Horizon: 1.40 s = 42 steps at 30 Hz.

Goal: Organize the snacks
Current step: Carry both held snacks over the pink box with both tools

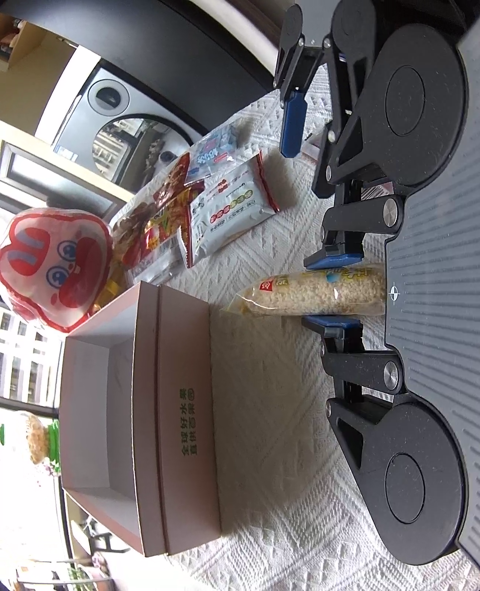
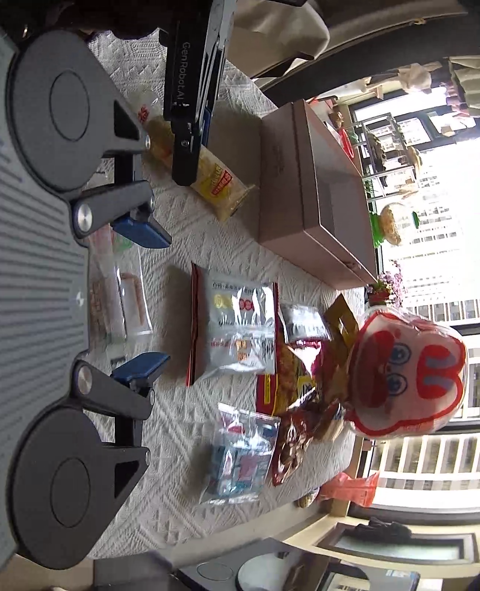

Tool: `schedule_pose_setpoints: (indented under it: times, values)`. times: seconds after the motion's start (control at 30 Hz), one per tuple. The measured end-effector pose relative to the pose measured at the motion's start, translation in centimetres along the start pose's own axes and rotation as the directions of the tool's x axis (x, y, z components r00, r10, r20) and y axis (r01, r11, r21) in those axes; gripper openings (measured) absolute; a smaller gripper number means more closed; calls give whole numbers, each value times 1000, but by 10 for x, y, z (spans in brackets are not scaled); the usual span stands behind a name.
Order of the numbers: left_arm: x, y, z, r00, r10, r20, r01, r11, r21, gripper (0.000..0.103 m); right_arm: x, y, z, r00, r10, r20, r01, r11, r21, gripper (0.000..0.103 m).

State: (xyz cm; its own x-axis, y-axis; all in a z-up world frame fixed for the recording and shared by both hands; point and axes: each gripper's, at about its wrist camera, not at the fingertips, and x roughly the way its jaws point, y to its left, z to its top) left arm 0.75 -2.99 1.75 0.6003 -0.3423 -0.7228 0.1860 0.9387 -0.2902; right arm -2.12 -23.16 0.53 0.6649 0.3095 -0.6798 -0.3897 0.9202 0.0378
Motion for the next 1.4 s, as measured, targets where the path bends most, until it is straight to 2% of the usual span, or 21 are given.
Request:
schedule_pose_setpoints:
  times: [0.13, 0.27, 0.33, 0.4, 0.47, 0.53, 0.6, 0.73, 0.8, 0.87, 0.9, 0.93, 1.03, 1.1, 1.17, 1.2, 1.23, 1.27, 1.33, 1.4]
  values:
    - [-5, -2, -5, 1000, 18, -5, -18, 1000, 4, 31, -10, 22, -12, 998, -58, 10, 59, 984, -168, 63]
    - [-10, -5, -10, 1000, 18, -11, -18, 1000, 9, 31, -34, 18, -37, 991, -135, 25, 136, 948, -287, 63]
    - [-11, -6, -12, 1000, 19, -10, -19, 1000, 10, 31, -43, 9, -47, 976, -210, 53, 216, 927, -306, 63]
    - [-10, -6, -13, 1000, 23, -5, -23, 1000, 9, 32, -47, -1, -50, 961, -267, 66, 275, 922, -272, 64]
    - [-8, -7, -12, 1000, 30, 2, -30, 1000, 10, 33, -52, -15, -45, 972, -228, 53, 234, 956, -175, 64]
    - [-5, -9, -12, 999, 38, 15, -39, 999, 26, 33, -51, -32, -38, 993, -113, 45, 115, 992, -46, 64]
    - [-2, -12, -10, 998, 48, 30, -49, 998, 51, 33, -45, -36, -32, 997, -45, 66, 45, 999, -3, 64]
    - [1, -15, -8, 998, 48, 40, -51, 994, 100, 31, -18, -19, -25, 998, -59, 32, 62, 994, -95, 60]
    - [-6, -12, -9, 998, 11, 55, -15, 997, 79, 30, -19, -8, -24, 998, -61, 26, 65, 985, -162, 48]
    - [-21, -7, -6, 995, -45, 94, 40, 998, 51, 29, -28, -2, -17, 1000, -11, 12, 13, 985, -173, 33]
    - [-33, -6, -1, 990, -56, 129, 51, 998, 44, 29, -36, -1, -11, 999, 25, 22, -21, 986, -166, 21]
    - [-49, -6, 5, 983, -59, 176, 52, 998, 47, 29, -47, 1, -2, 998, 56, 41, -49, 986, -161, 2]
    - [-101, -3, 30, 939, -42, 342, 19, 997, 71, 29, -84, 6, 36, 977, 132, 166, -107, 982, -153, 2]
    - [-130, 1, 43, 907, -12, 422, -17, 998, 64, 29, -100, 10, 59, 960, 168, 223, -131, 976, -172, 2]
    - [-147, 7, 46, 891, 0, 455, -22, 999, 43, 29, -107, 12, 70, 952, 157, 261, -104, 973, -206, 6]
    - [-153, 10, 44, 891, -6, 454, -9, 1000, 29, 29, -108, 12, 72, 954, 146, 263, -87, 971, -224, 9]
    - [-154, 13, 41, 897, -15, 441, 8, 1000, 18, 29, -106, 11, 70, 958, 144, 248, -85, 968, -235, 21]
    - [-152, 15, 36, 908, -26, 419, 24, 1000, 10, 29, -102, 8, 66, 964, 147, 219, -93, 966, -240, 45]
    - [-142, 16, 26, 932, -47, 361, 49, 999, 3, 29, -89, 1, 48, 979, 139, 151, -100, 965, -243, 69]
    - [-124, 15, 17, 955, -67, 290, 70, 998, -1, 29, -70, -1, 26, 994, 83, 71, -63, 965, -254, 69]
